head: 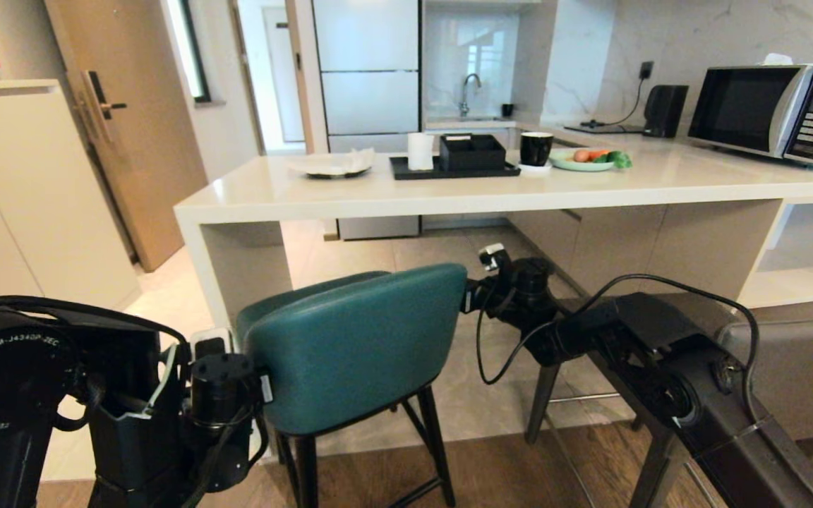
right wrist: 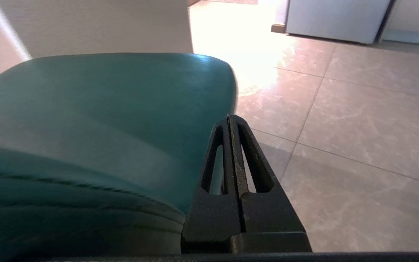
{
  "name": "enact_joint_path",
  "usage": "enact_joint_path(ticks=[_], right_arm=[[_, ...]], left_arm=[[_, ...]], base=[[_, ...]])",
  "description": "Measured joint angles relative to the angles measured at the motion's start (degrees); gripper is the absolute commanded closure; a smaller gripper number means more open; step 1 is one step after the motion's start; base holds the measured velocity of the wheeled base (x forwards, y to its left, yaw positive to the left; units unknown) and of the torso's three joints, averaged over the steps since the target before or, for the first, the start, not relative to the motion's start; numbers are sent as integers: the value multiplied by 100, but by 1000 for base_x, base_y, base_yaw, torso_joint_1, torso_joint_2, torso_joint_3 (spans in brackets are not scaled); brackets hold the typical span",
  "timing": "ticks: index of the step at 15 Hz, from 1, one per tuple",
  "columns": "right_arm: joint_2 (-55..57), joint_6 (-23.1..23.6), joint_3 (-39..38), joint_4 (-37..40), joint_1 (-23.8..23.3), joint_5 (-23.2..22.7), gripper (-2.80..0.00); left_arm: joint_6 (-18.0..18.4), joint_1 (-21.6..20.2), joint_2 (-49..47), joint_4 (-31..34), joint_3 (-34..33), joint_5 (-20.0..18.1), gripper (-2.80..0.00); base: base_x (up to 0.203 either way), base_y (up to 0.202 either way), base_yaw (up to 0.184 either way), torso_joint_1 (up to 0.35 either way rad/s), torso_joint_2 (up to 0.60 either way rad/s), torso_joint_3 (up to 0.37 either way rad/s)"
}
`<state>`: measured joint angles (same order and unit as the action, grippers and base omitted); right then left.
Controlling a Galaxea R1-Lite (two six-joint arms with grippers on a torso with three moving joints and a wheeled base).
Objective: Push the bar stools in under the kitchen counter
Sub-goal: Push the blue chair back under the dining table
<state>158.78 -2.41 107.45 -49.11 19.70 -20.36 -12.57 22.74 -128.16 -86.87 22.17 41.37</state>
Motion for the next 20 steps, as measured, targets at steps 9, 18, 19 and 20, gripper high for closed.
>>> enact_joint_path(ticks=[9,18,19,20], right_arm=[[-1563,11,-3095,-1483,151,-724,0],[-1786,6,-3259,-1496,-32,-781,0],[-1778,5,-3259,-1498,-39,-784,0],[-1771,5,-3259,-1494,-46,-780,0]], left_arm=[[45,-869,167,-45,-2,-298,0],[127,-318,-379,-41,541,-261,0],[124,-158,-415,-2,625,-221,0],[122,-39,-430,93,724,-183,0]], base=[[0,0,0,0,0,0],[0,0,0,0,0,0],[0,0,0,0,0,0],[0,0,0,0,0,0]])
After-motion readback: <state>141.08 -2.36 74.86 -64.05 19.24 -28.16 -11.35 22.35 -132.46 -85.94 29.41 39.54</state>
